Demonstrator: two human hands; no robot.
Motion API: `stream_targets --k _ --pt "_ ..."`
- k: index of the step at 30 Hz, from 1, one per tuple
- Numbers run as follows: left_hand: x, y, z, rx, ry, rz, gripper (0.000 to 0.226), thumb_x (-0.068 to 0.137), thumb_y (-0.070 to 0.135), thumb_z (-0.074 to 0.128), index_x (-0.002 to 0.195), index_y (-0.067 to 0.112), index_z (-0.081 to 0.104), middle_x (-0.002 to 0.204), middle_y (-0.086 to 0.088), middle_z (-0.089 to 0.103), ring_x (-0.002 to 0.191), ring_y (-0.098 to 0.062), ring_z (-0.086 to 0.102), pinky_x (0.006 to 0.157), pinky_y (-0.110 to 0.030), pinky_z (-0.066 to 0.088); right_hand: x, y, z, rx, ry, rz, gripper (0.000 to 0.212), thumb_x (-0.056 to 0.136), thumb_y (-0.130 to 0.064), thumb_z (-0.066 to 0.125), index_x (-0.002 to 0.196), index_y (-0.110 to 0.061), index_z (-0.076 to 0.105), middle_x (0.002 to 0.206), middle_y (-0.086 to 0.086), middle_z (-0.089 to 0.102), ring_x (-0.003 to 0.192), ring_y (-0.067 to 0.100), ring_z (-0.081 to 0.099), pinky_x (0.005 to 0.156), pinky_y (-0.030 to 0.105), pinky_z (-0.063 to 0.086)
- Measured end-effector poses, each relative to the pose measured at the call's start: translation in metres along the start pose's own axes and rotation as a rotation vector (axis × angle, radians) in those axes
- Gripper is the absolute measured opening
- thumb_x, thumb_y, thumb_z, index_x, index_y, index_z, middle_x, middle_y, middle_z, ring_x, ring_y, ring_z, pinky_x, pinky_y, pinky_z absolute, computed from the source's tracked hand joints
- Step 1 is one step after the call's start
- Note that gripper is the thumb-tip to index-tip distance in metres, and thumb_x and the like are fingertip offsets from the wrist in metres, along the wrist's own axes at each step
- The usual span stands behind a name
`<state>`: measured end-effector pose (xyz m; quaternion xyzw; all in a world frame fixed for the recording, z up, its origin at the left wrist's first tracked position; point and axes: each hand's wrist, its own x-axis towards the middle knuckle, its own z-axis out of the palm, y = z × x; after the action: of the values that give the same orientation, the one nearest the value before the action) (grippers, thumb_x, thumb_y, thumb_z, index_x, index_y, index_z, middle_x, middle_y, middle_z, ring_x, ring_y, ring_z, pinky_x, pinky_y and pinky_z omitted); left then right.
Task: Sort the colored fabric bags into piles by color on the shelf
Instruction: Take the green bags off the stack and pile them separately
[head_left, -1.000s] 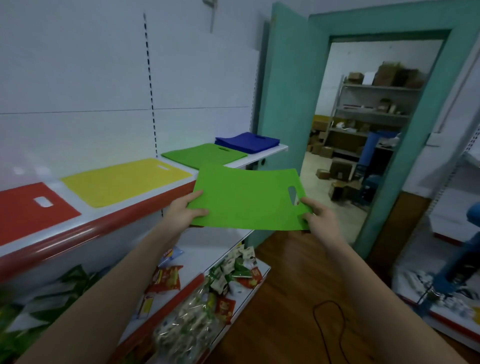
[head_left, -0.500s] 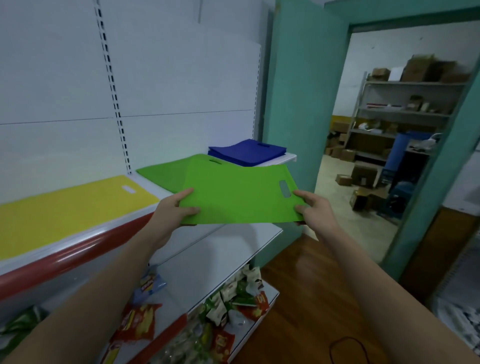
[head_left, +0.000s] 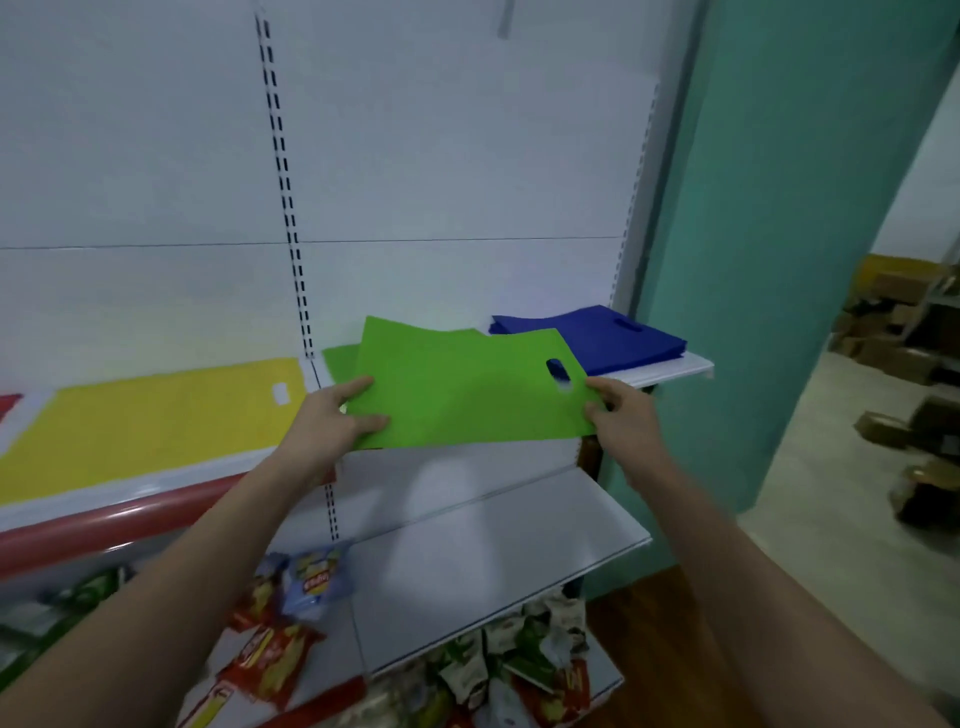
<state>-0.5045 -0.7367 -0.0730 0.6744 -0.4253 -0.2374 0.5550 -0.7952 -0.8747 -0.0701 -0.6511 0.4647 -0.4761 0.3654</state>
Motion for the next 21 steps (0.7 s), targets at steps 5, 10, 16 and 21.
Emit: stream_targets --k 5,10,16,21 --pt "0.032 -0.008 -0.003 0.205 0.183 -0.017 0.061 0.079 0.008 0.079 0.135 0.002 0.056 0.134 -0.012 0.058 0.120 -0.026 0.059 0.106 -0.042 0.045 0.063 0.008 0.044 -0.089 -0.085 -0.094 0.033 0.093 -0.002 0.057 0.125 -0.008 0.062 0.124 0.006 0.062 0.089 0.022 0.063 0.078 0.039 0.058" --pt "0.058 -0.018 0.006 0.449 0.289 -0.017 0.058 0.080 0.014 0.079 0.134 0.002 0.058 0.132 -0.020 0.060 0.116 -0.031 0.060 0.102 -0.039 0.046 0.111 0.017 0.080 -0.245 -0.151 -0.177 0.032 0.096 -0.001 0.052 0.127 -0.002 0.061 0.127 0.012 0.062 0.115 0.027 0.058 0.096 0.033 0.046" --pt "0.082 -0.031 0.025 0.770 0.269 -0.049 0.057 0.088 0.027 0.069 0.136 0.003 0.054 0.136 -0.019 0.057 0.125 -0.036 0.049 0.105 -0.039 0.037 0.143 0.037 0.107 -0.403 -0.126 -0.242 0.034 0.097 -0.004 0.047 0.129 -0.003 0.059 0.123 0.015 0.060 0.113 0.032 0.056 0.091 0.037 0.043" --pt "0.082 -0.041 0.036 0.957 0.297 -0.046 0.040 0.094 0.034 0.058 0.119 0.004 0.066 0.130 -0.018 0.054 0.118 -0.035 0.043 0.102 -0.040 0.031 0.152 0.058 0.121 -0.545 -0.104 -0.326 0.032 0.091 0.003 0.047 0.118 0.000 0.064 0.111 0.016 0.054 0.103 0.030 0.050 0.080 0.037 0.042"
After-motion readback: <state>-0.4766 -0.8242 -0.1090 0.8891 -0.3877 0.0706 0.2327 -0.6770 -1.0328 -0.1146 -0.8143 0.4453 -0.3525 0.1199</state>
